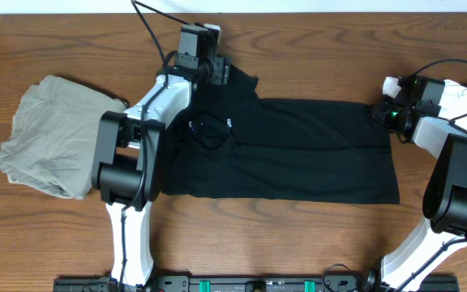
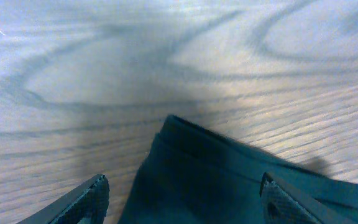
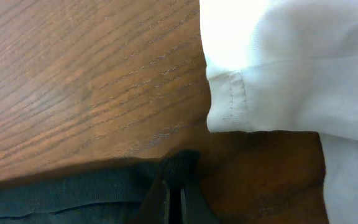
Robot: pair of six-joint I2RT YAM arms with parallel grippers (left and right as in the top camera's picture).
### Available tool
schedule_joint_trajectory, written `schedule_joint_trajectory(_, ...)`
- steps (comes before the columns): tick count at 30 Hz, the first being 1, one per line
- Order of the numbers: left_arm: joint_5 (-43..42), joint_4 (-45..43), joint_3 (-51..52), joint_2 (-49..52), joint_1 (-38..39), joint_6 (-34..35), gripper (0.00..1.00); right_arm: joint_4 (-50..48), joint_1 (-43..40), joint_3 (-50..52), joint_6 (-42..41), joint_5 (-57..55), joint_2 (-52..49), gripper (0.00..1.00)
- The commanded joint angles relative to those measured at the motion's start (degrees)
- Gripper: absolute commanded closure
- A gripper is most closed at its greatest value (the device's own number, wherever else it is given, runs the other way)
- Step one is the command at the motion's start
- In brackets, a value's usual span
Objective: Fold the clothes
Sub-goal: 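Lift the collar corner with the left gripper and pull it upward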
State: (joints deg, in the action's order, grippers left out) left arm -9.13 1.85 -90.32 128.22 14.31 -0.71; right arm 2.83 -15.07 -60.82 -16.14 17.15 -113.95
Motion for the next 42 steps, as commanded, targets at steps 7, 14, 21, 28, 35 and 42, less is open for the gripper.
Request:
schedule_joint_trajectory(7, -0.98, -5.11, -0.79, 6.67, -0.15, -4.72, 0.21, 1.86, 0.46, 1.77, -0.52, -1.92, -2.21, 0.99)
schedule_joint_trajectory(14, -4.48, -5.29, -0.76, 7.37, -0.11, -4.9, 0.4, 1.64, 0.46, 1.77, -0.55, -1.92, -2.21, 0.99)
schedule_joint_trajectory(21, -5.95, -1.7, -0.76, 6.6, -0.15, -4.85, 0.89, 1.64, 0.46, 1.77, -0.52, -1.9, -2.21, 0.99)
schedule_joint_trajectory(28, -6.75, 6.43, -0.79, -0.39, -0.42, -4.87, 0.94, 1.6, 0.46, 1.77, 1.81, -1.92, -1.36, 0.99)
schedule_joint_trajectory(35, -6.73, 14.88, -0.76, -11.32, -0.44, -4.85, 0.94, 2.62, 0.46, 1.77, 1.62, -1.92, 3.26, 0.99)
schedule_joint_trajectory(42, -6.69, 25.18, -0.76, -19.5, -0.81, -4.83, 0.94, 8.15, 0.46, 1.77, 1.46, -1.92, 11.98, 0.99)
